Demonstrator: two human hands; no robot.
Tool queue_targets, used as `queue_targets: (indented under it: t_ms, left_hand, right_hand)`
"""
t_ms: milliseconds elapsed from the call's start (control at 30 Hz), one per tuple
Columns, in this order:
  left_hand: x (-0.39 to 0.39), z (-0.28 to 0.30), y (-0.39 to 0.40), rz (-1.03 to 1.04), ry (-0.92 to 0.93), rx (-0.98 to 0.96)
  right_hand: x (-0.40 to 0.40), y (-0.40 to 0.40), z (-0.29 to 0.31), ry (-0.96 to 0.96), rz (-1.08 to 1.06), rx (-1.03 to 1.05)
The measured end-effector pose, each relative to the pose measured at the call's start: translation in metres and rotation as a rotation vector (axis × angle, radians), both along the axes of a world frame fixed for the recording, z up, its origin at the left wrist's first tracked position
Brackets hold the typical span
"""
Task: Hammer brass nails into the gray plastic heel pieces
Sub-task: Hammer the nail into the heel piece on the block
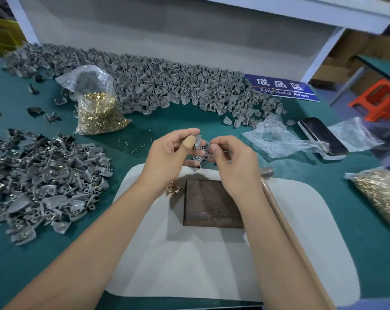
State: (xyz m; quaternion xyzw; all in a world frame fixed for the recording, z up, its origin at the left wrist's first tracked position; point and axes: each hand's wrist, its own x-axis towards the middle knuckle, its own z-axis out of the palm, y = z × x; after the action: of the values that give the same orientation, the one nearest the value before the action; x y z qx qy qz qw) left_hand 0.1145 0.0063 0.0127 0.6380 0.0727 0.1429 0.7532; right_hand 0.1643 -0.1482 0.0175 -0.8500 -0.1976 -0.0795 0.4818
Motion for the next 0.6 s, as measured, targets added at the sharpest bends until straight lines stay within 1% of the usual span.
queue_targets:
  t_ms: [300,467,600]
  left_hand:
    - [0.0001,-0.0038,-0.0011,-0.024,-0.025,0.075]
    - [0.0021,-0.0035,-0.0047,-0.013,-0.05,0.042]
    - [0.0022,-0.0054,-0.0053,-0.013,-0.063,0.065]
  right_hand:
    - [-0.0051,0.0003,0.0052,-0.05,-0.007,0.012]
    - [-0.0083,0.0009,0.0063,-0.081,0.004,0.013]
    - [-0.0091,0.0,0.0076,-0.123,0.024,0.026]
